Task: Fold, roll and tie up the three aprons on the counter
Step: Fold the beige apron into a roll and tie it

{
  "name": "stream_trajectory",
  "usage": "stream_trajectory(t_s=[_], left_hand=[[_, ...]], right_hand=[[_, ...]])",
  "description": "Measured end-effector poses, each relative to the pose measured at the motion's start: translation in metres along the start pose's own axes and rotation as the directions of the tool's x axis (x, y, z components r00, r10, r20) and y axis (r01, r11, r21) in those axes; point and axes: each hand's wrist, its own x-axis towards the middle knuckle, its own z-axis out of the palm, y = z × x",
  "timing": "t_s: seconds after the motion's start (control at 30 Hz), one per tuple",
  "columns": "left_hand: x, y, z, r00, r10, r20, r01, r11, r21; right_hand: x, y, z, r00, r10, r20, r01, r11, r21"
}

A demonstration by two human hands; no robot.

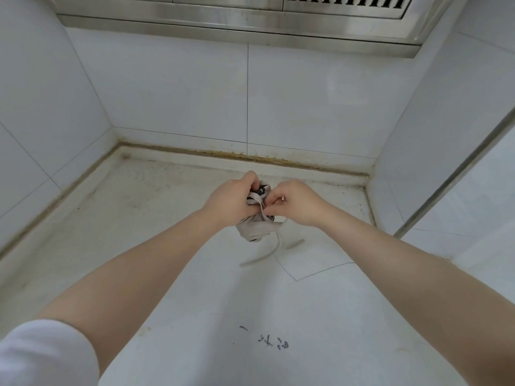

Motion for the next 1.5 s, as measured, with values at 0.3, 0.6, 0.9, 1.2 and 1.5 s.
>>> stream_trajectory(t_s=[0.3, 0.6, 0.9, 1.2, 1.5], left_hand=[[-0.001, 0.003, -0.008, 0.998, 0.008, 0.056, -0.016, 0.990, 0.143], [-0.008, 0.000, 0.005, 0.968, -0.052, 0.247, 0.069, 0.996, -0.064], [-0.012, -0.008, 0.010, 0.959, -0.230, 0.168, 0.281, 0.671, -0.687], [0.002, -0.002, 0.008, 0.941, -0.332, -0.062, 0.226, 0.756, -0.615], [-0.004, 0.002, 0.002, 0.953, -0.285, -0.108, 0.138, 0.721, -0.679]], right_hand=[[0.004, -0.007, -0.022, 0.965, 0.254, -0.060, -0.214, 0.903, 0.372], [0.019, -0.023, -0.066, 0.973, 0.222, 0.067, -0.125, 0.259, 0.958], [0.019, 0.002, -0.026, 0.878, 0.477, -0.034, -0.361, 0.707, 0.608], [0.007, 0.004, -0.003, 0.967, 0.250, -0.052, -0.218, 0.913, 0.344], [0.005, 0.014, 0.007, 0.958, 0.238, -0.160, -0.227, 0.970, 0.087]])
